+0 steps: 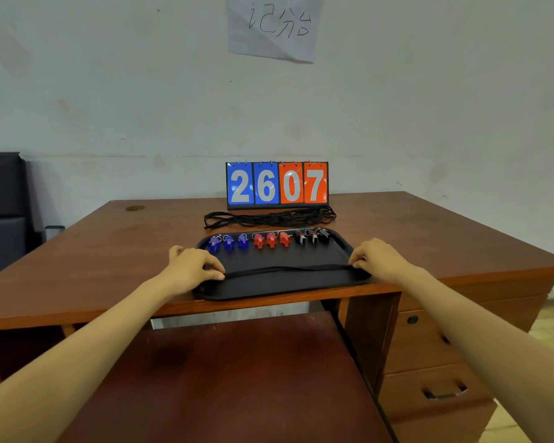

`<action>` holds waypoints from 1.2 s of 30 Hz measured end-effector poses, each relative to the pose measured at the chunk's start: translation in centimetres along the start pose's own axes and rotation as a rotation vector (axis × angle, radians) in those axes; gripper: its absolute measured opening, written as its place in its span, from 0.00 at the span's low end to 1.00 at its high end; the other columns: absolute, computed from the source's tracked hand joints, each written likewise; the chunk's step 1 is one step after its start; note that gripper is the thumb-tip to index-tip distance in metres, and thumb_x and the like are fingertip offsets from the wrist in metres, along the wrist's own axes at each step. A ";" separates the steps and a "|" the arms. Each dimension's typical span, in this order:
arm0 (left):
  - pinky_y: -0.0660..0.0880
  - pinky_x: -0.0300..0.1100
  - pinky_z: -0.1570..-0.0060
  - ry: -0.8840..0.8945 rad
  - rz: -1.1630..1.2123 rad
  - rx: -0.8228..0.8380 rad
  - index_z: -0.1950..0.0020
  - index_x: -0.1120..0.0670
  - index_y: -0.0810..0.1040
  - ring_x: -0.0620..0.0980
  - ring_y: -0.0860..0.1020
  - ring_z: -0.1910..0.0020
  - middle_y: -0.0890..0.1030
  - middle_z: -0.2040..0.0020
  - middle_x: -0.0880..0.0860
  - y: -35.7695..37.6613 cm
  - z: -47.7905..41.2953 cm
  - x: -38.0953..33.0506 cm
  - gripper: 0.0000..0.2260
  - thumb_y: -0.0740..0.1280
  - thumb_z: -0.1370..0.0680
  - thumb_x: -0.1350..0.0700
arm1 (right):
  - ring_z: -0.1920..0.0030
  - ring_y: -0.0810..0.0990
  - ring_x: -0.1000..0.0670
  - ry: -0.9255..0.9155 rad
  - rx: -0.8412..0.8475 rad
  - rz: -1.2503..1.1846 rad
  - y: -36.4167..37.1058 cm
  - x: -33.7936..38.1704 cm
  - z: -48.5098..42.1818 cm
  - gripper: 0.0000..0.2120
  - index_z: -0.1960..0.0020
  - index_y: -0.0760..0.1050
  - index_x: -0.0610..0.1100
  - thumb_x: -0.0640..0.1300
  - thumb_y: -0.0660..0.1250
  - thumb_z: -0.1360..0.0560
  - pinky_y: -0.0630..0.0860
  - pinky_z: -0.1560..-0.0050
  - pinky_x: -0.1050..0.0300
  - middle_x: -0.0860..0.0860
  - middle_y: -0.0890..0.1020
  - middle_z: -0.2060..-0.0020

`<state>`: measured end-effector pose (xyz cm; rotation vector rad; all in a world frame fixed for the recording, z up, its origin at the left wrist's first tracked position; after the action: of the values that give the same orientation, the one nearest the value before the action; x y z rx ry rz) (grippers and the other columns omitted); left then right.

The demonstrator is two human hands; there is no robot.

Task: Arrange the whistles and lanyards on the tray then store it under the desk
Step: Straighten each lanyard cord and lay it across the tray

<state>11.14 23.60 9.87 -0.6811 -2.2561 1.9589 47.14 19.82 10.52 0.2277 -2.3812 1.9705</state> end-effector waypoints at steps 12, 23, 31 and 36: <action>0.56 0.45 0.49 -0.044 -0.020 0.079 0.60 0.43 0.79 0.42 0.70 0.52 0.78 0.60 0.40 -1.0 1.3 0.4 0.06 0.67 0.27 0.43 | 0.48 0.79 0.50 0.000 0.030 -0.104 0.0 -0.3 1.2 0.08 0.49 0.81 0.46 0.41 0.64 0.23 0.75 0.42 0.54 0.49 0.82 0.47; 0.58 0.48 0.36 0.116 0.123 -0.029 0.54 0.43 0.78 0.43 0.73 0.46 0.79 0.51 0.43 -2.5 -3.5 -5.0 0.09 0.64 0.26 0.40 | 0.49 0.77 0.52 -0.096 -0.068 -0.174 -1.7 3.4 -2.2 0.09 0.47 0.80 0.45 0.45 0.64 0.23 0.73 0.44 0.58 0.50 0.81 0.47; 0.62 0.49 0.36 0.025 -0.023 -0.012 0.46 0.50 0.80 0.48 0.74 0.43 0.80 0.45 0.48 -2.5 -15.5 -3.1 0.09 0.63 0.23 0.52 | 0.47 0.78 0.51 -0.042 -0.033 -0.284 -1.8 4.9 -13.0 0.11 0.42 0.77 0.44 0.44 0.63 0.23 0.74 0.42 0.58 0.48 0.80 0.45; 0.65 0.53 0.33 0.007 -0.016 0.089 0.42 0.51 0.78 0.51 0.73 0.38 0.79 0.40 0.50 -1.1 -21.6 -0.4 0.11 0.66 0.24 0.56 | 0.40 0.76 0.47 -0.088 0.067 -0.248 0.7 6.8 -20.0 0.14 0.37 0.74 0.43 0.41 0.62 0.22 0.72 0.36 0.54 0.46 0.78 0.39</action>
<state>18.55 43.26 14.96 -0.6568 -2.1488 2.0311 39.11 38.98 14.56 0.5923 -2.2107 1.9622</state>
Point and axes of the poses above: each hand's wrist, its own z-axis away from the middle knuckle, its own y-axis out of the palm, x = y × z, the point moved 4 cm from there along -z, towards the middle knuckle
